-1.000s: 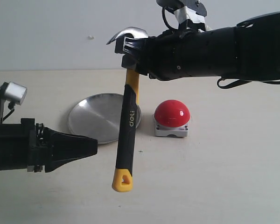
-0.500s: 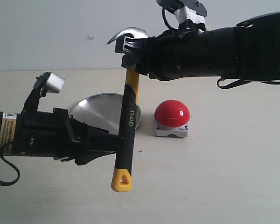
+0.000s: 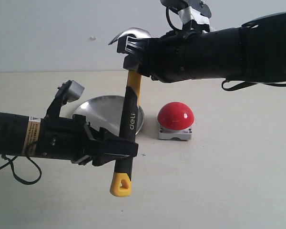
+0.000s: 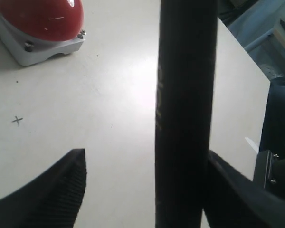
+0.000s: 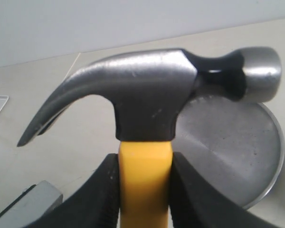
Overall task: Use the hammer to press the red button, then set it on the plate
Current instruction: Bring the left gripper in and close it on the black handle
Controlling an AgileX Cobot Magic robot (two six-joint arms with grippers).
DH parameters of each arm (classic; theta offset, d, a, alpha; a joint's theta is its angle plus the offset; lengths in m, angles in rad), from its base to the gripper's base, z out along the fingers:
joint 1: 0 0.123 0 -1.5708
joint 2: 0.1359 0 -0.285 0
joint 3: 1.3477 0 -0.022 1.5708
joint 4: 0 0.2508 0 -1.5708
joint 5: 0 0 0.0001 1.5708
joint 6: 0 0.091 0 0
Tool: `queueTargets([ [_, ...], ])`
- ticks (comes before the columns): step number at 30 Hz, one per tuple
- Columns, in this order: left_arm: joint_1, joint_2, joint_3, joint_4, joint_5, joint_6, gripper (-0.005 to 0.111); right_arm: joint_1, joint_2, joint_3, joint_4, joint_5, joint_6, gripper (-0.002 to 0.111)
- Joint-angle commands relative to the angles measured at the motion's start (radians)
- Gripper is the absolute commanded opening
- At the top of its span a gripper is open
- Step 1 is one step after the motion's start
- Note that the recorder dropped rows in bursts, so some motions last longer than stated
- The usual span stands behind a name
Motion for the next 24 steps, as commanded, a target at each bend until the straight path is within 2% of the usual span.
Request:
queueTargets([
  [1, -0.007, 0.033, -0.027, -0.013, -0.06, -0.001, 0.065, 0.0, -0.012, -0.023, 0.009, 0.021, 0.0, 0.0],
  [9, -0.008, 0.05, -0.036, -0.009, -0.064, 0.001, 0.065, 0.0, -0.01, -0.023, 0.009, -0.033, 0.0, 0.0],
  [19, -0.106, 0.05, -0.068, -0.046, -0.051, 0.045, 0.065, 0.0, 0.024, -0.023, 0.009, -0.024, 0.013, 0.0],
  [24, -0.112, 0.05, -0.075, -0.043, -0.012, 0.043, 0.065, 0.0, 0.037, -0.023, 0.009, -0.025, 0.019, 0.0],
])
